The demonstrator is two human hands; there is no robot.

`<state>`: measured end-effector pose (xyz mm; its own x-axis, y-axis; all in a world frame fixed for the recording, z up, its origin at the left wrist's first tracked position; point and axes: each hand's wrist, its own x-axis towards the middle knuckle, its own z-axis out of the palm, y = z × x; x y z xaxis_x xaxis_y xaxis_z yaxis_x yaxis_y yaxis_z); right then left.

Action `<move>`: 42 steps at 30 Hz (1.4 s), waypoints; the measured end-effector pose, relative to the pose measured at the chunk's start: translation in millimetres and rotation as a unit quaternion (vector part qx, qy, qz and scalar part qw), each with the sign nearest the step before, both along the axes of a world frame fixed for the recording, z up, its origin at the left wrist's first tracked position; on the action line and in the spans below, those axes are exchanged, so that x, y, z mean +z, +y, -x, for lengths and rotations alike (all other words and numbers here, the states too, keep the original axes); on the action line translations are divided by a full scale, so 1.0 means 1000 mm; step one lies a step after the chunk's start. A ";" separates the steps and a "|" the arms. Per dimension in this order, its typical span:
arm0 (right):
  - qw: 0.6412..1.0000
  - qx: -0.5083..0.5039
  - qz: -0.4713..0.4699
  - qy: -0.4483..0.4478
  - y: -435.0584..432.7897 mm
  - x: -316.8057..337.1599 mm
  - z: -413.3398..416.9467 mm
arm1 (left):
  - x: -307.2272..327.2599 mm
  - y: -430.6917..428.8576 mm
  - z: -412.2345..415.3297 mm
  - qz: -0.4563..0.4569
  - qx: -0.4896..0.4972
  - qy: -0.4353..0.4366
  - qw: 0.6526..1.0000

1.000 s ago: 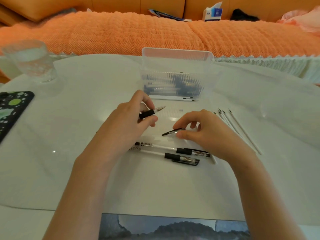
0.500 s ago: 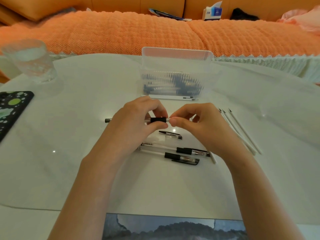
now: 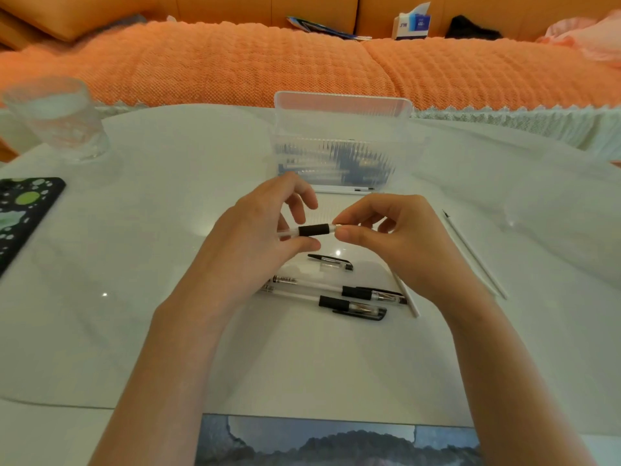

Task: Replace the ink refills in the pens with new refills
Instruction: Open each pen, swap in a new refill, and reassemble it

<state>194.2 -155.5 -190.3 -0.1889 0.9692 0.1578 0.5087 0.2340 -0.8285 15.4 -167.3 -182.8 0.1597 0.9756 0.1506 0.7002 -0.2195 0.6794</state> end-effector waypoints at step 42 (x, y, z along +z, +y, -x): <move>0.992 -0.035 0.020 -0.121 0.001 -0.007 -0.004 | -0.004 0.004 0.012 0.015 0.040 -0.088 0.995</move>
